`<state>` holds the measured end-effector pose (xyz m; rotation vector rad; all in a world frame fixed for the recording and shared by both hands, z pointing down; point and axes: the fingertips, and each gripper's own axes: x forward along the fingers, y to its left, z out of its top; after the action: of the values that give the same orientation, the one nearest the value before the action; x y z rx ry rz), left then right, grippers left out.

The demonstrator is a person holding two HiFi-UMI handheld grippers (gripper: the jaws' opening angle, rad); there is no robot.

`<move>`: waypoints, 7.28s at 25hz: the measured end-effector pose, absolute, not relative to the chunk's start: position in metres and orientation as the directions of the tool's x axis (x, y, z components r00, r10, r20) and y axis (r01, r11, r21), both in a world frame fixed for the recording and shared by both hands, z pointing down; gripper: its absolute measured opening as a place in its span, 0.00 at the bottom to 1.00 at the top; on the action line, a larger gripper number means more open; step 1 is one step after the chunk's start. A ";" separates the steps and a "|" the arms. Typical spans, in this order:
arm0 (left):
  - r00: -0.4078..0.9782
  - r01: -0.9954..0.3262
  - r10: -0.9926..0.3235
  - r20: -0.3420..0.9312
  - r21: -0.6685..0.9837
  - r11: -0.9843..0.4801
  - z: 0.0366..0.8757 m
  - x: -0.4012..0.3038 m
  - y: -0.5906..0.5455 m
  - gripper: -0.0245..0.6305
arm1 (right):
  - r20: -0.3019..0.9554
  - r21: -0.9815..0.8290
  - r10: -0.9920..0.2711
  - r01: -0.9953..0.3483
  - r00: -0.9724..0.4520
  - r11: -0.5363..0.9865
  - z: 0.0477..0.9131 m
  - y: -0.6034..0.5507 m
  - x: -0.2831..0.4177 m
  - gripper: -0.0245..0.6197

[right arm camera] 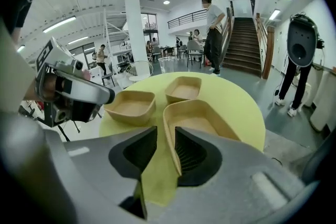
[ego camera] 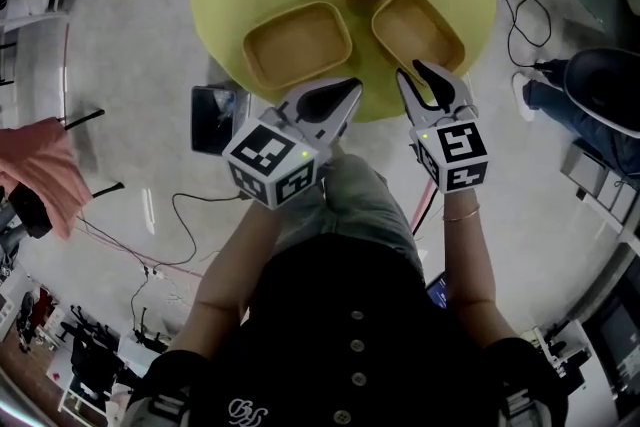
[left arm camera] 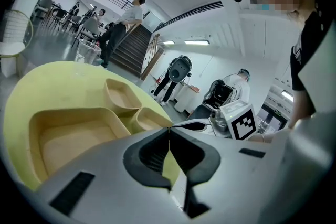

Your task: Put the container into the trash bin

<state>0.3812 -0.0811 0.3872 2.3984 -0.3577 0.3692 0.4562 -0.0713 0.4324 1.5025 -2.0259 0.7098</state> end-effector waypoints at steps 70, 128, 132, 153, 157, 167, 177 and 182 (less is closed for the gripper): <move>0.906 -0.423 -0.337 0.257 0.597 -0.681 0.339 0.271 -0.062 0.06 | 0.556 0.049 -0.794 -0.943 -0.247 0.328 0.339 -0.088 0.372 0.07; 0.513 -0.740 -0.799 0.313 0.632 -0.228 0.398 -0.131 -0.035 0.06 | 0.660 -0.057 -0.259 -0.390 -0.705 0.919 0.417 -0.053 -0.067 0.07; 0.505 -0.739 -0.794 0.338 0.645 -0.195 0.424 -0.137 -0.029 0.06 | 0.654 -0.080 -0.244 -0.387 -0.716 0.919 0.440 -0.048 -0.074 0.07; 0.479 -0.707 -0.779 0.405 0.704 -0.069 0.528 -0.140 -0.006 0.06 | 0.721 -0.175 -0.108 -0.331 -0.685 0.927 0.549 -0.020 -0.086 0.07; 0.496 -0.695 -0.761 0.419 0.716 -0.058 0.544 -0.133 -0.003 0.06 | 0.741 -0.182 -0.069 -0.298 -0.668 0.937 0.571 -0.019 -0.090 0.07; 0.470 -0.682 -0.768 0.434 0.732 -0.004 0.576 -0.135 -0.004 0.06 | 0.778 -0.213 0.020 -0.233 -0.628 0.949 0.620 -0.012 -0.100 0.07; 0.449 -0.684 -0.776 0.444 0.729 0.021 0.581 -0.143 -0.002 0.06 | 0.800 -0.154 -0.036 -0.263 -0.599 0.952 0.627 -0.024 -0.109 0.28; 0.453 -0.686 -0.778 0.436 0.728 0.009 0.576 -0.145 -0.007 0.06 | 0.793 -0.159 -0.061 -0.302 -0.606 0.940 0.621 -0.027 -0.103 0.28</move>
<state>-0.1453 -0.0073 0.5757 1.7118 -1.2693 -0.1165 -0.1033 -0.0270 0.6206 0.2557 -2.2068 0.3479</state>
